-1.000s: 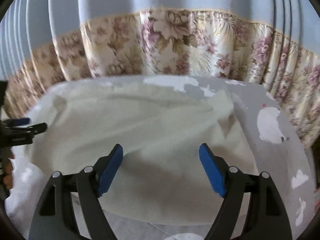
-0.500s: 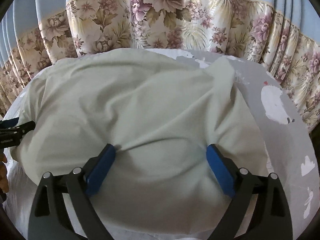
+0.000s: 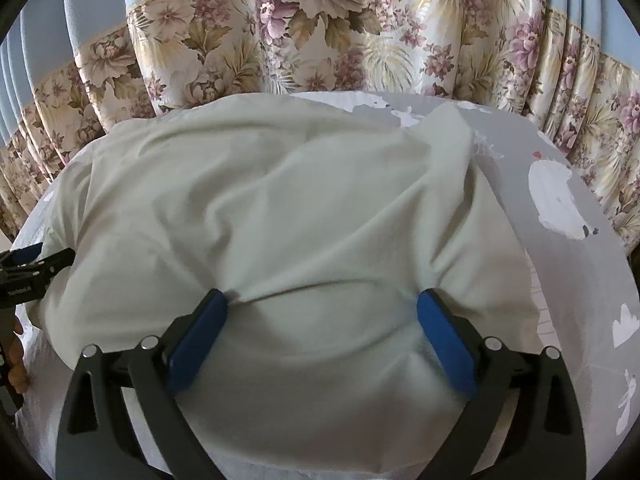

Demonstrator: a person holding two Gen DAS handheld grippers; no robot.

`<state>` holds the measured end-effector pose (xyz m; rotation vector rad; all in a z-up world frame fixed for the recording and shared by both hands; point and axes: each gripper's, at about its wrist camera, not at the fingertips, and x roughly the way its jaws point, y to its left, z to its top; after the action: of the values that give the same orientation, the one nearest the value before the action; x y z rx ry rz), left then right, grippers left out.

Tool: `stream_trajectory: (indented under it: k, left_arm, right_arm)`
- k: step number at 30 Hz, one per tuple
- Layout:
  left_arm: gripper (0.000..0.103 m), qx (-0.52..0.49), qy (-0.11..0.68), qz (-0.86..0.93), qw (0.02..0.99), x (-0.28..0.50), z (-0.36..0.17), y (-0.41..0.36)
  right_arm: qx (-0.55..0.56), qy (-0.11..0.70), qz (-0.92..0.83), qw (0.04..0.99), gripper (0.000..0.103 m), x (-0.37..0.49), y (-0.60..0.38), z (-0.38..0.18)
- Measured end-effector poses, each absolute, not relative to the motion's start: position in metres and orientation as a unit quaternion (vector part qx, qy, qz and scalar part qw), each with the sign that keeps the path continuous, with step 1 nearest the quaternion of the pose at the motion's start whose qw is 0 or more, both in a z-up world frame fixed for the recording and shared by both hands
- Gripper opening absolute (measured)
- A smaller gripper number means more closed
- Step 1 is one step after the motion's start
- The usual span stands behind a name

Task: Fold large clothes
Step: 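Press both open tools on the folded jacket to smooth it flat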

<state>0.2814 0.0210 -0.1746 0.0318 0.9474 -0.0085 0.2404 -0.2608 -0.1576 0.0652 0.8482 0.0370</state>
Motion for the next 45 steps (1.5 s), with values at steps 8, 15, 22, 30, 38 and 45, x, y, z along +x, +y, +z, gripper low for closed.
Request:
stream_trajectory:
  k: [8, 15, 22, 30, 38, 45]
  left_arm:
    - [0.1, -0.005, 0.487, -0.002, 0.874, 0.276, -0.148, 0.019]
    - [0.1, 0.013, 0.438, -0.08, 0.895, 0.25, -0.096, -0.035]
    - [0.1, 0.04, 0.483, -0.075, 0.871, 0.282, -0.132, -0.081]
    - [0.1, 0.062, 0.491, -0.074, 0.866, 0.291, -0.161, -0.085]
    - [0.1, 0.064, 0.483, -0.065, 0.871, 0.289, -0.162, -0.087]
    - [0.1, 0.055, 0.48, -0.064, 0.873, 0.289, -0.163, -0.087]
  right_arm:
    - [0.088, 0.404, 0.098, 0.905, 0.101, 0.231, -0.289, -0.131]
    - [0.23, 0.358, 0.063, 0.903, 0.1, 0.22, -0.379, -0.112]
    - [0.285, 0.388, 0.068, 0.874, 0.093, 0.217, -0.407, -0.153]
    - [0.261, 0.405, 0.122, 0.868, 0.092, 0.213, -0.407, -0.164]
    - [0.262, 0.407, 0.145, 0.863, 0.089, 0.227, -0.392, -0.17]
    - [0.227, 0.409, 0.159, 0.869, 0.082, 0.246, -0.349, -0.169]
